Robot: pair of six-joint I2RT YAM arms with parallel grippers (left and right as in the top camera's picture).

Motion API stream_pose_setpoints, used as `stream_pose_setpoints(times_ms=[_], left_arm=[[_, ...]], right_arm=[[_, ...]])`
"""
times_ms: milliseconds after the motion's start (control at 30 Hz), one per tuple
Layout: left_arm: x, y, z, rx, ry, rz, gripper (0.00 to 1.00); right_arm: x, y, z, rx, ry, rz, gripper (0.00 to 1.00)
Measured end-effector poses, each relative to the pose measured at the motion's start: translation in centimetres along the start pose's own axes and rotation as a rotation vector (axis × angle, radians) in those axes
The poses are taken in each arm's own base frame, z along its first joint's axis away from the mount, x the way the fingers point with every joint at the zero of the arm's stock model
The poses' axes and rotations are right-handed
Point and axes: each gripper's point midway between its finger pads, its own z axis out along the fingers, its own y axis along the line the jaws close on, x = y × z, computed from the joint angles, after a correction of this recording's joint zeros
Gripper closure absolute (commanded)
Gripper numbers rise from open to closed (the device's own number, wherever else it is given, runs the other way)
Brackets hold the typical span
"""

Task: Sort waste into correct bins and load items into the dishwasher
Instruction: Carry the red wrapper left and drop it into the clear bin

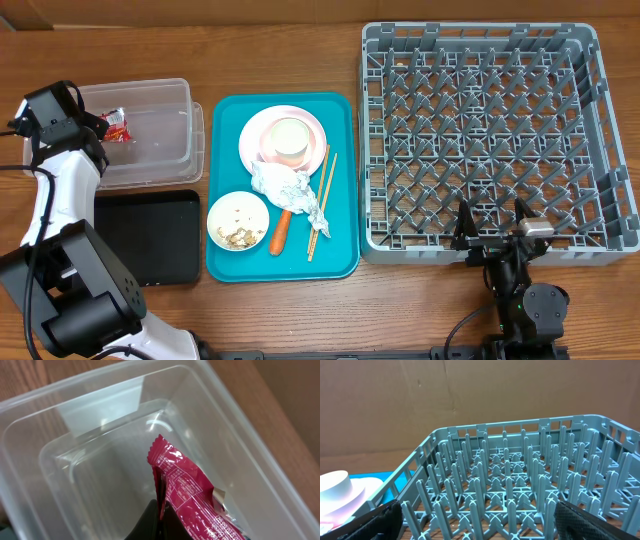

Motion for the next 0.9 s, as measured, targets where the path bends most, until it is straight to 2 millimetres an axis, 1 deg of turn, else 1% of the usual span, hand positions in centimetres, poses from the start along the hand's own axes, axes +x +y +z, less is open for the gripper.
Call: stream_pose_setpoints(times_ms=[100, 167, 367, 400, 433, 467, 533, 600, 700, 833, 900], left_arm=[[-0.3, -0.3, 0.1, 0.019, -0.009, 0.001, 0.96], [-0.1, -0.3, 0.6, 0.017, -0.006, 0.009, 0.96], [2.2, 0.9, 3.4, -0.031, 0.045, 0.029, 0.93], [2.3, 1.1, 3.5, -0.038, 0.046, 0.034, 0.9], [2.2, 1.0, 3.5, -0.036, 0.039, 0.032, 0.84], [2.0, 0.8, 3.5, -0.029, 0.03, 0.034, 0.74], [1.8, 0.8, 3.7, -0.029, 0.022, 0.035, 0.72], [1.6, 0.7, 3.8, -0.022, 0.013, 0.039, 0.62], [1.3, 0.4, 3.8, -0.012, 0.001, 0.052, 0.61], [0.9, 0.1, 3.6, -0.009, -0.002, 0.097, 0.55], [0.3, -0.3, 3.4, -0.008, -0.004, 0.119, 0.5]], right_arm=[[0.0, 0.0, 0.0, 0.0, 0.0, 0.0, 0.0], [0.0, 0.0, 0.0, 0.0, 0.0, 0.0, 0.0], [0.0, 0.0, 0.0, 0.0, 0.0, 0.0, 0.0], [0.0, 0.0, 0.0, 0.0, 0.0, 0.0, 0.0], [0.0, 0.0, 0.0, 0.0, 0.0, 0.0, 0.0], [0.0, 0.0, 0.0, 0.0, 0.0, 0.0, 0.0], [0.0, 0.0, 0.0, 0.0, 0.0, 0.0, 0.0], [0.0, 0.0, 0.0, 0.0, 0.0, 0.0, 0.0], [0.0, 0.0, 0.0, 0.0, 0.0, 0.0, 0.0], [0.0, 0.0, 0.0, 0.0, 0.0, 0.0, 0.0], [0.0, 0.0, 0.0, 0.0, 0.0, 0.0, 0.0]])
